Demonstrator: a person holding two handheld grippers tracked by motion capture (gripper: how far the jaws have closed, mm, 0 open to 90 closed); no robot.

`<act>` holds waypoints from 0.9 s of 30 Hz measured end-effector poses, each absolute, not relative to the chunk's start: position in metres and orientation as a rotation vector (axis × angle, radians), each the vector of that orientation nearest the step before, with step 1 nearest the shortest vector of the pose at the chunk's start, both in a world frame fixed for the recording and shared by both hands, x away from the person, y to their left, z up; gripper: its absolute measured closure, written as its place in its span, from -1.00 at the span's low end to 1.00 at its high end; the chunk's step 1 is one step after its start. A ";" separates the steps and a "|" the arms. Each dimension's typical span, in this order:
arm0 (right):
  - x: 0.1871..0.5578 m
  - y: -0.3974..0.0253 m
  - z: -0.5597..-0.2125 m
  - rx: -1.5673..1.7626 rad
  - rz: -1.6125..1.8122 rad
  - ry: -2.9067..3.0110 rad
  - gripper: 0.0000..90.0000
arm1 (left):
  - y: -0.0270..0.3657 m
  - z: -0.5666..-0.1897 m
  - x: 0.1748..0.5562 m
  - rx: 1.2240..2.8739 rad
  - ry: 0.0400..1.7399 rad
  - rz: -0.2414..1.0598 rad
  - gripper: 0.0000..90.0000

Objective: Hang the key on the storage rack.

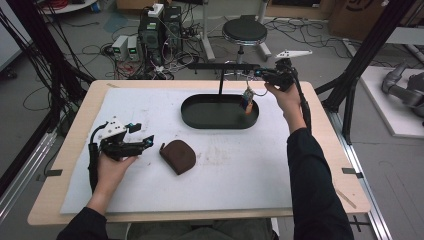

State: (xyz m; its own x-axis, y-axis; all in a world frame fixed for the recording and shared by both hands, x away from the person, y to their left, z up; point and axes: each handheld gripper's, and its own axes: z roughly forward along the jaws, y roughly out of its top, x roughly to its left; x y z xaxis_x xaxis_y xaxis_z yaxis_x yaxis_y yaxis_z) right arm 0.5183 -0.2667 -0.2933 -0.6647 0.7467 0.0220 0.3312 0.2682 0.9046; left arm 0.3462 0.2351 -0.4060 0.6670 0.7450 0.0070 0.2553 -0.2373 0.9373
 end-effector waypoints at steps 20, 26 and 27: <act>0.527 -0.271 -0.301 1.030 1.363 2.105 0.95 | 0.237 -0.406 0.346 1.794 0.805 0.566 -0.31; 0.528 -0.271 -0.302 1.039 1.375 2.088 0.95 | 0.237 -0.406 0.347 1.796 0.803 0.564 -0.31; 0.529 -0.272 -0.302 1.039 1.379 2.089 0.95 | 0.237 -0.406 0.347 1.796 0.804 0.564 -0.31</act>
State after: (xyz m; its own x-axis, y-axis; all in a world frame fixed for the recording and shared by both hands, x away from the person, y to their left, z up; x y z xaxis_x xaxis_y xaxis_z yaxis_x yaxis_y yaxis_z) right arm 0.5285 -0.2717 -0.3019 -0.6278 0.7768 0.0496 0.3508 0.2255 0.9089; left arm 0.3465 0.2367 -0.4064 0.6644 0.7474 0.0039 0.2574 -0.2338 0.9376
